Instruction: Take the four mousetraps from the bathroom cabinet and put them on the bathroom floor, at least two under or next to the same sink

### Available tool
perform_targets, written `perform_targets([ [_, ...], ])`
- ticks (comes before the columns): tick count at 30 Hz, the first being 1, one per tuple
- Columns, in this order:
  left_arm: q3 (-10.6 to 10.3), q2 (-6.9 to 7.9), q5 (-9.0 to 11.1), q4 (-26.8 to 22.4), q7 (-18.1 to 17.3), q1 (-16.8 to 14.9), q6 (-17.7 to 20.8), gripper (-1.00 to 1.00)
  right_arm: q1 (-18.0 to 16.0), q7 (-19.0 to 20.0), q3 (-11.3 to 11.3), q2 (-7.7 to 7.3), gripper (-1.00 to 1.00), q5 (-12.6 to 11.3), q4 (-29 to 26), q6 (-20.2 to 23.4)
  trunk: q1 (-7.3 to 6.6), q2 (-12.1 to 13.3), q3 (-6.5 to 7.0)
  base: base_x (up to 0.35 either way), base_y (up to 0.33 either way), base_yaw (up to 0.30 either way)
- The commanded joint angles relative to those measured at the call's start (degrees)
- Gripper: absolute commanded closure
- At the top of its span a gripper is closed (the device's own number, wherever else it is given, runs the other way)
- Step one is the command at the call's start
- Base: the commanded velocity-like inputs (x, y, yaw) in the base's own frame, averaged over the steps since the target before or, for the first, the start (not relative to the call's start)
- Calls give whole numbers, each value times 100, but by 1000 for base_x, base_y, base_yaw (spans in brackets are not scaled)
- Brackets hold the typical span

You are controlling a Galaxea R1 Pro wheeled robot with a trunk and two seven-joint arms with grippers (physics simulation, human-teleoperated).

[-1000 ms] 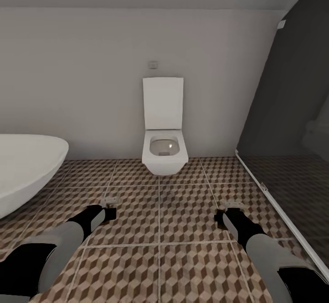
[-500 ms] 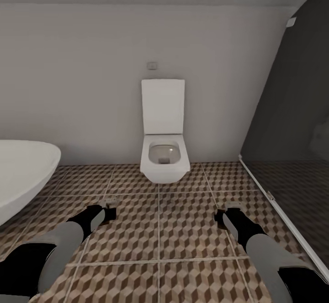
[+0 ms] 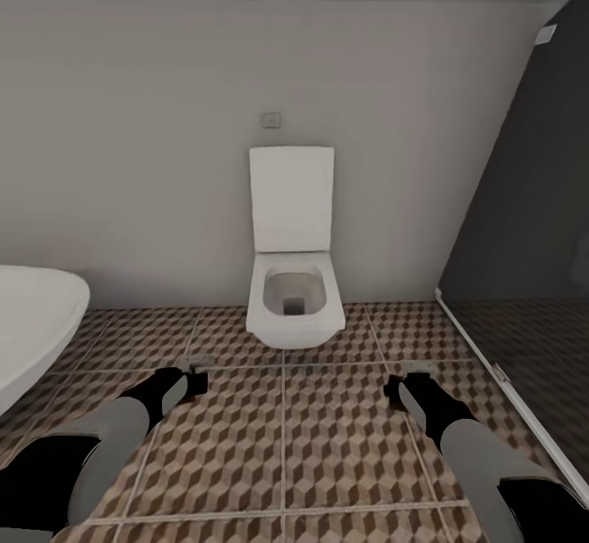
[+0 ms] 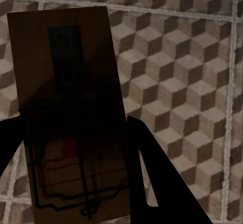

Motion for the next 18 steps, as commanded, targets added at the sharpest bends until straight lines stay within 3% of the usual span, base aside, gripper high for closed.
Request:
perform_targets([
  [1, -36, 2, 54, -14, 13, -1, 35, 100, -1, -43, 28, -3, 100, -51, -10, 27, 1, -2, -5, 134, 0, 0],
  [14, -36, 2, 54, -14, 35, -2, 42, 100, -1, -52, 33, -3, 100, -51, -10, 24, 1, -2, -5, 28, 0, 0],
  [18, -36, 7, 56, -14, 2, -2, 84, 100, -1, -58, 36, -3, 100, -51, -10, 18, 1, -2, -5, 227, 28, 0],
])
